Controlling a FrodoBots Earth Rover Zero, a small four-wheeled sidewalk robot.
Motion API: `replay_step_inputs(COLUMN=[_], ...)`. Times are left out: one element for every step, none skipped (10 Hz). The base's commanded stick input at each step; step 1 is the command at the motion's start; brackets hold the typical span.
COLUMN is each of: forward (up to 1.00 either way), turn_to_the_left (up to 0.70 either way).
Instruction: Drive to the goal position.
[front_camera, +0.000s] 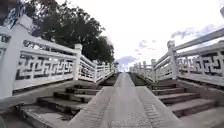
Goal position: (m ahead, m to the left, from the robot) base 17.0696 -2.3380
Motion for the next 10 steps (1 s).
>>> replay_step_inputs(forward=[0.7, 0.7, 0.7, 0.7, 0.7, 0.7, 0.7, 0.7, 0.7, 0.7], turn_to_the_left=[-0.11, -0.14, -0.14, -0.04, 0.0, 0.0, 0.0, 0.0, 0.0, 0.0])
